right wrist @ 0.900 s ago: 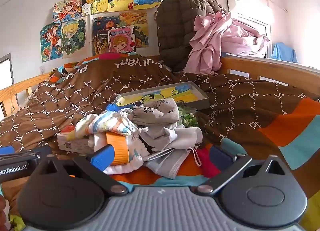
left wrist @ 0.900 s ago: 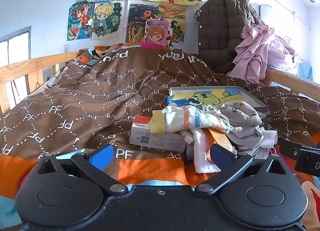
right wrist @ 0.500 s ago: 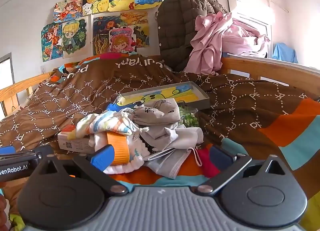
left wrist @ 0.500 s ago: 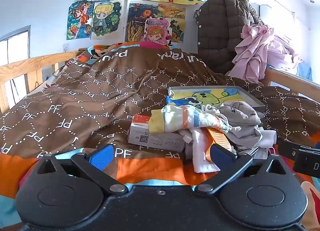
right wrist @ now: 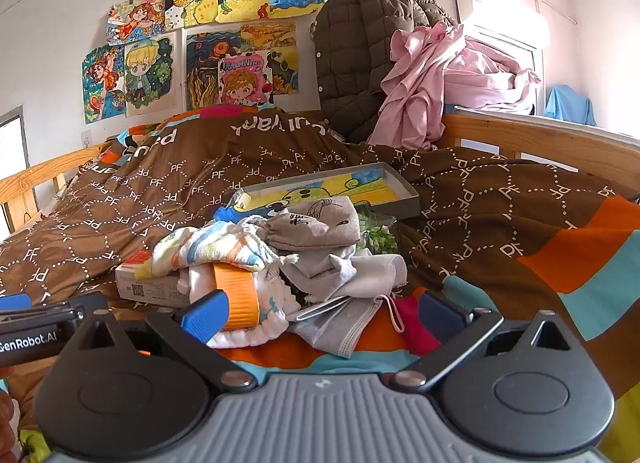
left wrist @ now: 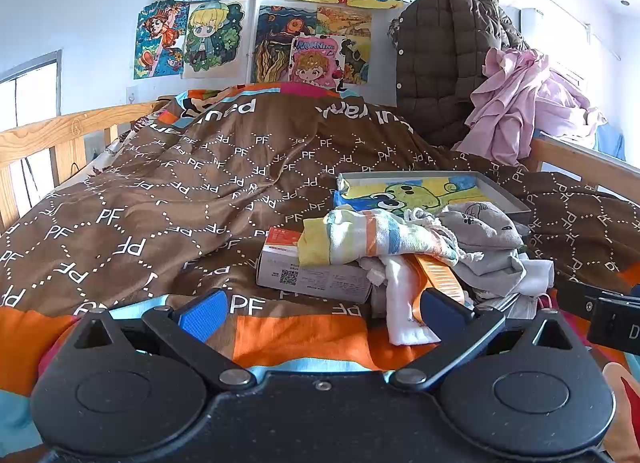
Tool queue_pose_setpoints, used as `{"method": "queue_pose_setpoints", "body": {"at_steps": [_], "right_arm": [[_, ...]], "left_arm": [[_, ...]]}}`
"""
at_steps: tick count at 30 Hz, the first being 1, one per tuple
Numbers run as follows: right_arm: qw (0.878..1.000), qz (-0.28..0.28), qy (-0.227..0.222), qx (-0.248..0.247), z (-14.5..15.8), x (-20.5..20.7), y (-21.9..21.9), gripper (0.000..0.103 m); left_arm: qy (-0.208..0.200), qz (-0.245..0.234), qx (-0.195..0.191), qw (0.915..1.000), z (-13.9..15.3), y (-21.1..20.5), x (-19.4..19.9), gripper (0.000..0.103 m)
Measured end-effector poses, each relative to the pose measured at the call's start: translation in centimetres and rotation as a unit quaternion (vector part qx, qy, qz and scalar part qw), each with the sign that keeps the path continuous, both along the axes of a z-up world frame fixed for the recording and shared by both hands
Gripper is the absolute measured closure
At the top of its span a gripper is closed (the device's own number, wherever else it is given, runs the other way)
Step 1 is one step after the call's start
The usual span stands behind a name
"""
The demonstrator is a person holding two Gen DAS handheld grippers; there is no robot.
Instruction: Organize soft objects
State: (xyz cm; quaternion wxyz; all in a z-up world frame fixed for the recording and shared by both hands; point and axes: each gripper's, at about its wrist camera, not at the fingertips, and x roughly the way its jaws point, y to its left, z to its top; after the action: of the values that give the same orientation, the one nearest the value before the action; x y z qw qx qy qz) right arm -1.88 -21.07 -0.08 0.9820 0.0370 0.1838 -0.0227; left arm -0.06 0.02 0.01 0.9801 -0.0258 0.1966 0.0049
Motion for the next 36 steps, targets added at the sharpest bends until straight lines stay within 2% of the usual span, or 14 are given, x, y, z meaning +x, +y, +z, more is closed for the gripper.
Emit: {"method": "queue_pose_setpoints", "body": {"at_steps": [36], "right_arm": [[1.000,0.000,0.004,-0.003,-0.04,-0.14,0.25,0.000]], "left_arm": [[0.001,-0.002,-0.004,1.0000,0.21,-0.32,0.01,0.001]]}}
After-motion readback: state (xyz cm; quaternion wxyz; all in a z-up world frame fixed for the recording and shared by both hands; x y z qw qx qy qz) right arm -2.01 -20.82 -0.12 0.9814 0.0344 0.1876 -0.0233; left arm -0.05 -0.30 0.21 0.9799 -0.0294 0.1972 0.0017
